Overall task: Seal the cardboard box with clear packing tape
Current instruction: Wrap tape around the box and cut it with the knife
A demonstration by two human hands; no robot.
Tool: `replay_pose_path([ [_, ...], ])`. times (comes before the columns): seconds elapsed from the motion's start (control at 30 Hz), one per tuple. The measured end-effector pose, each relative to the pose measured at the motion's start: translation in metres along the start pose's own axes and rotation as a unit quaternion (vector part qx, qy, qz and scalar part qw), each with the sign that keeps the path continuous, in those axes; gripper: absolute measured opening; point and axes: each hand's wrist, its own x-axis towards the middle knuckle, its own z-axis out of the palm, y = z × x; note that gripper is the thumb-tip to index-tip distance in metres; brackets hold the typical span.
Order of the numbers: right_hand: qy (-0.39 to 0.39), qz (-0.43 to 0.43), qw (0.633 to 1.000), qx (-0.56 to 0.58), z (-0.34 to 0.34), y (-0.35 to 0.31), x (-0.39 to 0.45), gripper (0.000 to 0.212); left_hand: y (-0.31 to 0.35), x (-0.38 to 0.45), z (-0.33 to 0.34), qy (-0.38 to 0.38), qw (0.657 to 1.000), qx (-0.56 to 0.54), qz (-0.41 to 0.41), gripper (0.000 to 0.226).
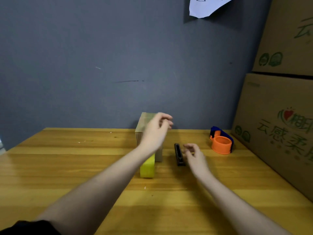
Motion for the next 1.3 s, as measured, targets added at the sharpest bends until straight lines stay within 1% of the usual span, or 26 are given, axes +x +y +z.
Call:
replay_pose_path([
  [0.03, -0.005, 0.035, 0.999, -0.007, -0.005, 0.003, 0.01, 0.023, 0.002, -0.005, 0.016, -0.045, 0.998, -0.019, -0.038, 0.023],
  [0.1, -0.045, 0.089, 0.995, -0.018, -0.007, 0.014, 0.025, 0.028, -0.006, -0.016, 0.047, -0.127, 0.982, 0.004, -0.141, 0.03],
  [0.17, -0.082, 0.144, 0.986, -0.003, -0.007, 0.018, 0.029, 0.034, -0.022, -0.025, 0.068, -0.16, 0.958, 0.03, -0.238, 0.04],
  [0.2, -0.09, 0.175, 0.98, 0.026, -0.007, 0.015, 0.027, 0.037, -0.03, -0.029, 0.073, -0.158, 0.946, 0.027, -0.282, 0.043],
  [0.27, -0.08, 0.215, 0.968, 0.099, -0.008, 0.002, 0.018, 0.038, -0.043, -0.032, 0.078, -0.138, 0.927, -0.002, -0.35, 0.043],
  [0.33, -0.073, 0.234, 0.956, 0.159, -0.01, -0.002, 0.017, 0.039, -0.048, -0.03, 0.08, -0.11, 0.912, -0.076, -0.387, 0.041],
  [0.37, -0.075, 0.238, 0.954, 0.168, -0.011, -0.004, 0.016, 0.039, -0.047, -0.03, 0.08, -0.095, 0.904, -0.117, -0.401, 0.038],
  [0.43, -0.087, 0.243, 0.954, 0.153, -0.013, -0.006, 0.014, 0.032, -0.045, -0.031, 0.078, -0.067, 0.885, -0.172, -0.428, 0.026],
  [0.53, -0.115, 0.235, 0.963, 0.061, -0.019, -0.007, 0.011, 0.009, -0.043, -0.036, 0.073, -0.066, 0.864, -0.199, -0.458, 0.018],
  [0.57, -0.13, 0.223, 0.966, 0.028, -0.022, -0.005, 0.01, 0.005, -0.043, -0.039, 0.073, -0.075, 0.861, -0.205, -0.46, 0.019],
  [0.63, -0.158, 0.201, 0.967, -0.02, -0.028, 0.001, 0.008, 0.013, -0.042, -0.044, 0.073, -0.085, 0.864, -0.209, -0.451, 0.02],
  [0.7, -0.176, 0.176, 0.968, -0.029, -0.033, 0.006, 0.003, 0.011, -0.042, -0.05, 0.076, -0.083, 0.881, -0.194, -0.423, 0.018],
  [0.73, -0.179, 0.164, 0.97, -0.016, -0.035, 0.007, -0.001, 0.009, -0.046, -0.053, 0.078, -0.08, 0.896, -0.184, -0.397, 0.02],
  [0.8, -0.18, 0.134, 0.974, 0.028, -0.041, 0.013, -0.006, 0.01, -0.054, -0.056, 0.082, -0.074, 0.919, -0.175, -0.344, 0.035],
  [0.83, -0.18, 0.115, 0.976, 0.042, -0.044, 0.016, -0.009, 0.01, -0.058, -0.057, 0.083, -0.072, 0.93, -0.173, -0.317, 0.039],
  [0.93, -0.173, 0.071, 0.976, 0.114, -0.048, 0.023, -0.024, 0.014, -0.068, -0.058, 0.089, -0.07, 0.959, -0.145, -0.233, 0.035],
  [1.0, -0.164, 0.04, 0.974, 0.15, -0.045, 0.032, -0.032, 0.019, -0.072, -0.061, 0.093, -0.063, 0.964, -0.163, -0.2, 0.028],
  [1.07, -0.174, 0.026, 0.972, 0.157, -0.044, 0.037, -0.036, 0.021, -0.076, -0.064, 0.094, -0.059, 0.966, -0.177, -0.176, 0.017],
  [1.2, -0.229, 0.023, 0.958, 0.174, -0.049, 0.041, -0.033, 0.017, -0.077, -0.068, 0.091, -0.059, 0.964, -0.196, -0.172, 0.02],
  [1.3, -0.286, 0.021, 0.937, 0.198, -0.057, 0.045, -0.031, 0.022, -0.08, -0.068, 0.086, -0.078, 0.96, -0.204, -0.174, 0.019],
])
